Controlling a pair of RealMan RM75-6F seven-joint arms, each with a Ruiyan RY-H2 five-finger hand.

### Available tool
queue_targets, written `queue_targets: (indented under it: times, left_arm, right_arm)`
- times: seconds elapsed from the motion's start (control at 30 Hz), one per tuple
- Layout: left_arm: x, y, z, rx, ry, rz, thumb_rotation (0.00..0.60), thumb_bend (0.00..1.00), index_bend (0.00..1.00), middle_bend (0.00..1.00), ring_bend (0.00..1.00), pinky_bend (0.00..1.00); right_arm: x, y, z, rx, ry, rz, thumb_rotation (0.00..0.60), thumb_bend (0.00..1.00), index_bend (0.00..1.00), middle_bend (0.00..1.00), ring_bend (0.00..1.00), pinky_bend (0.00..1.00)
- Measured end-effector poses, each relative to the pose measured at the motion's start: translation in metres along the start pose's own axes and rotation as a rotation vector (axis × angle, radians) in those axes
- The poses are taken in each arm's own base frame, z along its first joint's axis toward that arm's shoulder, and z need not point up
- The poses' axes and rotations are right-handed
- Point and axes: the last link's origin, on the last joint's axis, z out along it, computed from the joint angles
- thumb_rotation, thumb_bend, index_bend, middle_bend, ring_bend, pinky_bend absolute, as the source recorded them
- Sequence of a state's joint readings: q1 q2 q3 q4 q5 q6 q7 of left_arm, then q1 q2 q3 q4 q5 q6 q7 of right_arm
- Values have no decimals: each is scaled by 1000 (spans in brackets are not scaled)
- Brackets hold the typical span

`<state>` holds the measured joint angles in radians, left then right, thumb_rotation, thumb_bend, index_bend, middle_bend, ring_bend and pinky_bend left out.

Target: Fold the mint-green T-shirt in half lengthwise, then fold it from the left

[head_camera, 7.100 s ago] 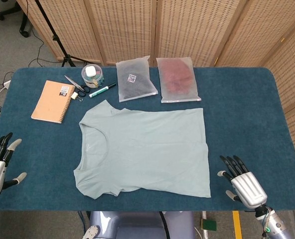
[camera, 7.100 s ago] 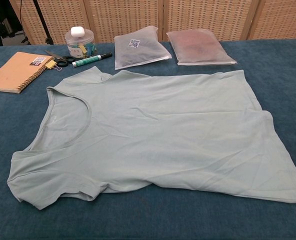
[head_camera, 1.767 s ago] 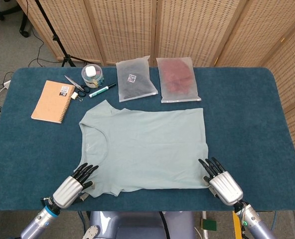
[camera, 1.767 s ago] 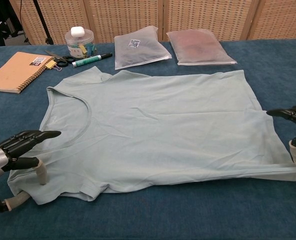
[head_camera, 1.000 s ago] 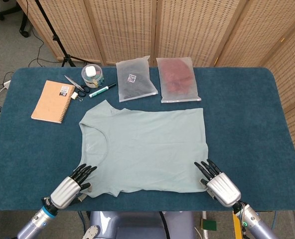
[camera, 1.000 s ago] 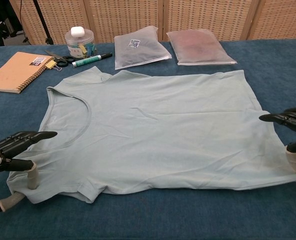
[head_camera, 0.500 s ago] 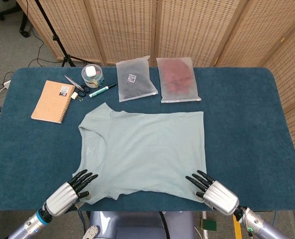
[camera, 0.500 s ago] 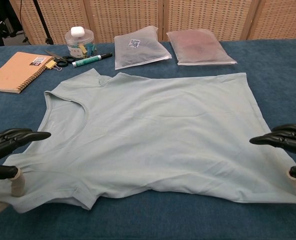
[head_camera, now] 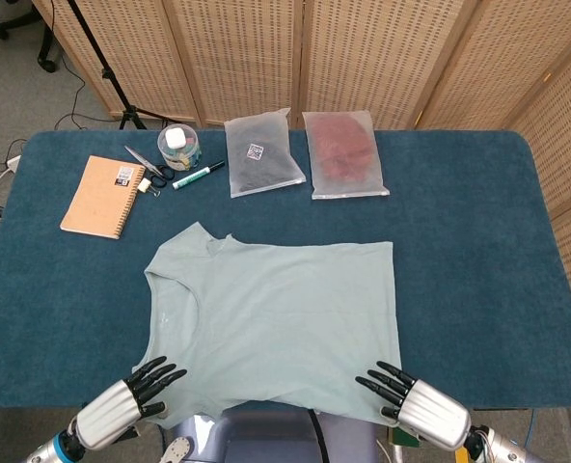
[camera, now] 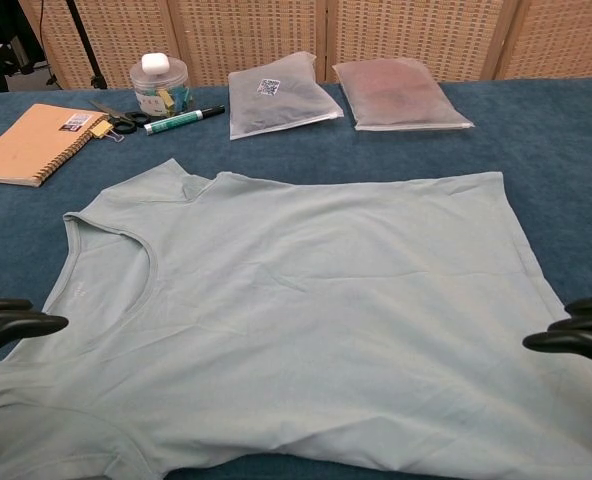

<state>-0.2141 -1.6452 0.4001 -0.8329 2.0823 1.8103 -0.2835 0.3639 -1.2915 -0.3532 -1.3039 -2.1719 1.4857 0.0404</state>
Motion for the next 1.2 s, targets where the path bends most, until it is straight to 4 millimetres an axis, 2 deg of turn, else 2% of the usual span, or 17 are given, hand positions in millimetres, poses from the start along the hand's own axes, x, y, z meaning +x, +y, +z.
queue_targets:
  times: [0.33, 0.43, 0.8, 1.03, 1.2]
  left_arm:
    - [3, 11, -14, -55, -41, -74, 600, 558, 722, 0, 0, 0]
    - [4, 10, -12, -51, -36, -74, 600, 557, 722, 0, 0, 0]
    - [20, -13, 18, 65, 46, -33, 600, 555, 722, 0, 0, 0]
    - [46, -29, 51, 196, 78, -45, 600, 554, 722, 0, 0, 0]
    - [67, -49, 79, 285, 73, -8, 600, 551, 722, 0, 0, 0]
  right_arm:
    - [-3, -18, -13, 63, -12, 0, 600, 543, 659, 0, 0, 0]
    - [-4, -15, -12, 47, -12, -1, 600, 543, 659, 0, 0, 0]
    - [8, 17, -2, -93, 32, 34, 600, 568, 666, 0, 0, 0]
    - [33, 50, 24, -204, 98, 58, 600, 569, 667, 0, 0, 0]
    - [46, 64, 45, -244, 102, 48, 600, 569, 667, 0, 0, 0]
